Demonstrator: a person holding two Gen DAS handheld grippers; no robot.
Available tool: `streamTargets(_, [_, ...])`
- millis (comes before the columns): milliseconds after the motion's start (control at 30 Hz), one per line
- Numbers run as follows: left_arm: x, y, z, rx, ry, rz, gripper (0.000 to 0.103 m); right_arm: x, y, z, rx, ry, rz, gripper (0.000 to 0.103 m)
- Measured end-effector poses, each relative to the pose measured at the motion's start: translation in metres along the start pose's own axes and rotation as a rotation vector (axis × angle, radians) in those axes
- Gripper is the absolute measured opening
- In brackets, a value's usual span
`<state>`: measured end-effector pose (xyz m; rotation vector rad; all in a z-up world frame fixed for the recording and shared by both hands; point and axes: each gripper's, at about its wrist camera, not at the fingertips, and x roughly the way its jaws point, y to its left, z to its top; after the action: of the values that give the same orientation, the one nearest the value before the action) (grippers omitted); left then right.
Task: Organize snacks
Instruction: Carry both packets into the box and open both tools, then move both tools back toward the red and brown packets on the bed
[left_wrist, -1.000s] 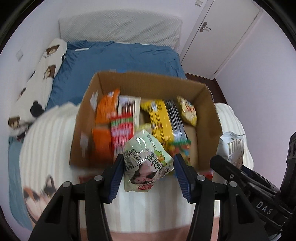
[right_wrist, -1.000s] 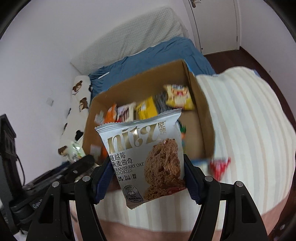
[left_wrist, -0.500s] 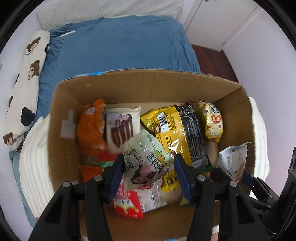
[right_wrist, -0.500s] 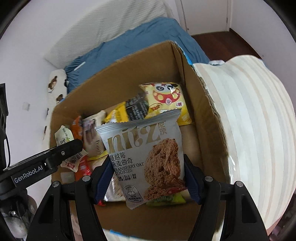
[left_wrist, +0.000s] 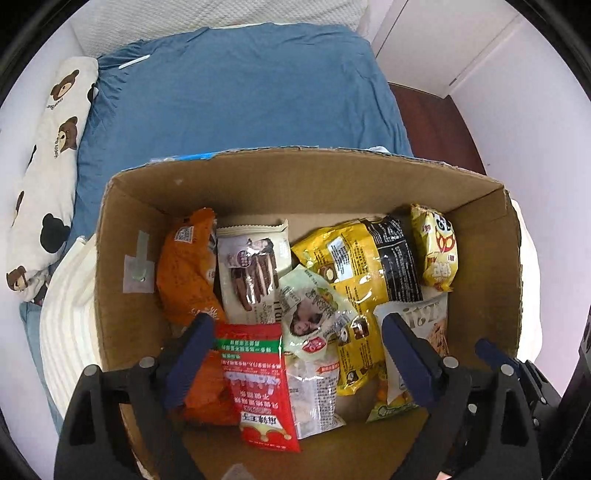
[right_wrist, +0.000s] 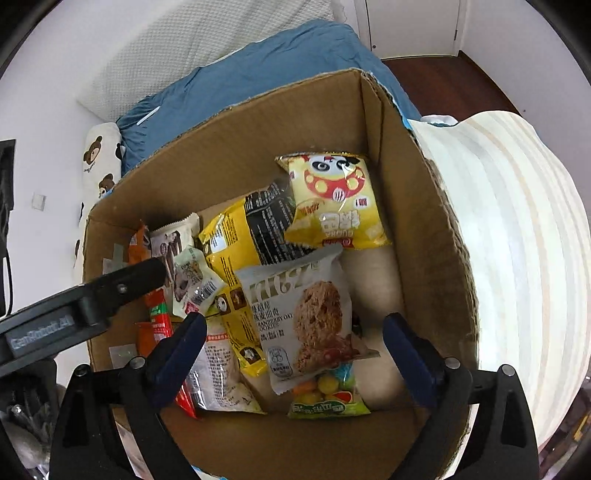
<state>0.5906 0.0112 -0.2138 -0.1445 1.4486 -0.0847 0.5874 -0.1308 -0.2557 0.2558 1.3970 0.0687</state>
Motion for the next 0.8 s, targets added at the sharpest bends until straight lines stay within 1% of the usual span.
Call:
streamTargets(133, [-0.011, -0.002, -0.013, -0.001, -0.024, -0.017, 0.093, -0.005, 0.001, -0.008, -0.023, -0.011, -0.008, 0.098])
streamTargets(233, [-0.028, -0.004, -0.023, 0.006, -0.080, -0.014, 0.093, -0.013, 0.003, -0.017, -0.044, -0.023, -0.013, 0.098])
streamTargets(333, [-0.049, -0.006, -0.041, 0.011, -0.158, 0.019, 0.093, -0.026, 0.007, -0.027, -0.077, -0.052, -0.025, 0.098])
streamTargets(433, [-0.068, -0.003, -0.059, 0.018, -0.227, 0.050, 0.093, -0.042, 0.013, -0.038, -0.126, -0.099, -0.059, 0.098])
streamTargets(533, [-0.081, 0.000, -0.075, 0.012, -0.271, 0.053, 0.093, -0.061, 0.016, -0.051, -0.155, -0.145, -0.080, 0.098])
streamTargets(600, [-0.094, 0.001, -0.091, 0.011, -0.307, 0.059, 0.093, -0.075, 0.015, -0.059, -0.162, -0.168, -0.081, 0.098])
streamTargets(733, [-0.115, -0.001, -0.121, 0.022, -0.383, 0.086, 0.093, -0.103, 0.012, -0.081, -0.174, -0.245, -0.103, 0.098])
streamTargets(800, [-0.124, -0.002, -0.133, 0.024, -0.409, 0.096, 0.093, -0.114, 0.011, -0.093, -0.178, -0.271, -0.107, 0.098])
